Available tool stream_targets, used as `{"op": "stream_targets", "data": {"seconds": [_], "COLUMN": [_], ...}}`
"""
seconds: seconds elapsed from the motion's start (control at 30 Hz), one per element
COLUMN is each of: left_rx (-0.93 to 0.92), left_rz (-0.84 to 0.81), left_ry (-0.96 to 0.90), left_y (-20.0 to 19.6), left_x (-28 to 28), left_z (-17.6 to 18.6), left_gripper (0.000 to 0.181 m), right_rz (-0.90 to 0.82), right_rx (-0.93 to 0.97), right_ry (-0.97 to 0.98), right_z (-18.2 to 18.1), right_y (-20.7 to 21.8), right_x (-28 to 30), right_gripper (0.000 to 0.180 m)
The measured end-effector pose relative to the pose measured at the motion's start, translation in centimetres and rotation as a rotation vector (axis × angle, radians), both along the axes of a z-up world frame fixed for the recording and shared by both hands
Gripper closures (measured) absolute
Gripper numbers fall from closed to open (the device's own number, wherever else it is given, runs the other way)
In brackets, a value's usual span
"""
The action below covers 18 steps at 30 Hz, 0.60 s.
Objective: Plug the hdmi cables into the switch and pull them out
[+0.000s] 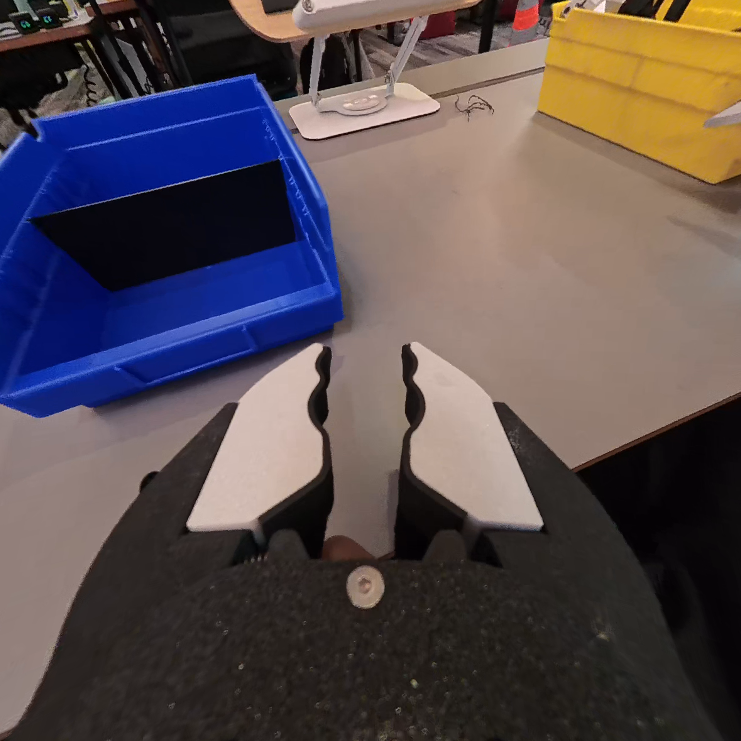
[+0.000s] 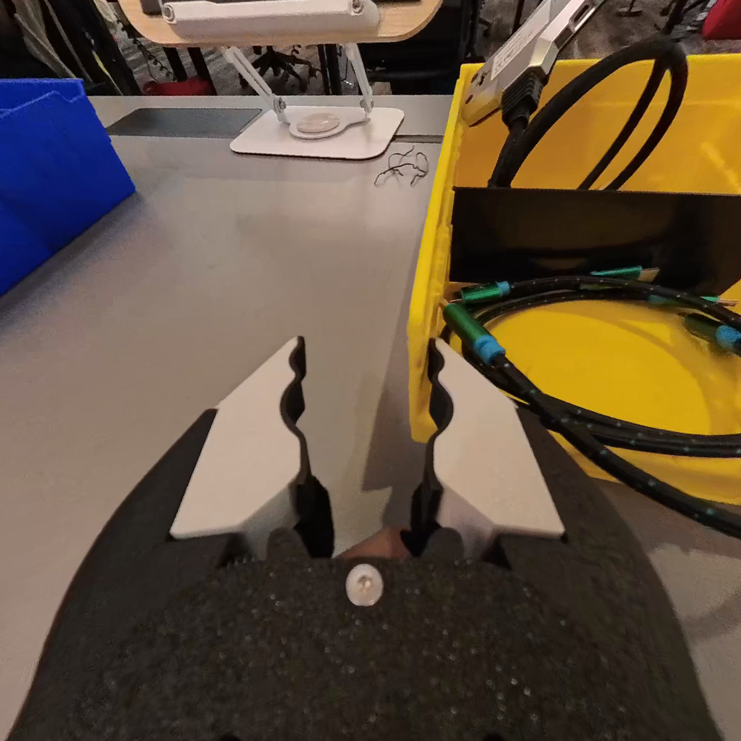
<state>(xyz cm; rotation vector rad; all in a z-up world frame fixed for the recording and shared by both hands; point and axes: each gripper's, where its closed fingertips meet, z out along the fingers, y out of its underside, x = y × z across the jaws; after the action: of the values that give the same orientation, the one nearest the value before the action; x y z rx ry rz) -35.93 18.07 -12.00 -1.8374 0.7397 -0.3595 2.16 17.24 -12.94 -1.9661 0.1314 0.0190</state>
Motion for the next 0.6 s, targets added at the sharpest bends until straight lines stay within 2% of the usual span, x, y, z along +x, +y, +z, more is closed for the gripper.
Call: {"op": "stream_targets", "data": {"seconds": [0.17, 0.27, 0.33, 0.43, 0.5, 0.6], "left_rx": [-0.053, -0.133, -0.160, -0.184, -0.194, -0.211], "left_rz": [-0.075, -0.181, -0.261, -0.361, -0.412, -0.431], "left_ry": [-0.025, -0.053, -0.070, -0.083, -0.089, -0.070], "left_y": [-1.2, -2.6, -3.4, -3.7, -3.5, -2.6], "left_x": [4.4, 10.1, 14.5, 21.1, 25.2, 30.4], "left_z": [-0.6, -0.9, -0.5, 0.3, 0.8, 1.0], "left_gripper": [0.141, 0.139, 0.138, 0.137, 0.136, 0.136], "right_rz": [0.234, 0.275, 0.194, -0.088, -0.255, -0.352], "right_rx": [0.004, 0.108, 0.204, 0.266, 0.207, 0.099], "right_ry": [0.078, 0.060, 0.024, -0.095, -0.117, -0.077], "right_z": [0.5, 3.9, 6.6, 8.8, 7.7, 4.4], "right_y": [-0.4, -2.6, -4.6, -7.0, -8.5, -9.8], "right_x": [-5.6, -7.3, -5.4, 2.7, 8.4, 12.9], "right_gripper": [0.113, 0.113, 0.113, 0.114, 0.114, 0.116]}}
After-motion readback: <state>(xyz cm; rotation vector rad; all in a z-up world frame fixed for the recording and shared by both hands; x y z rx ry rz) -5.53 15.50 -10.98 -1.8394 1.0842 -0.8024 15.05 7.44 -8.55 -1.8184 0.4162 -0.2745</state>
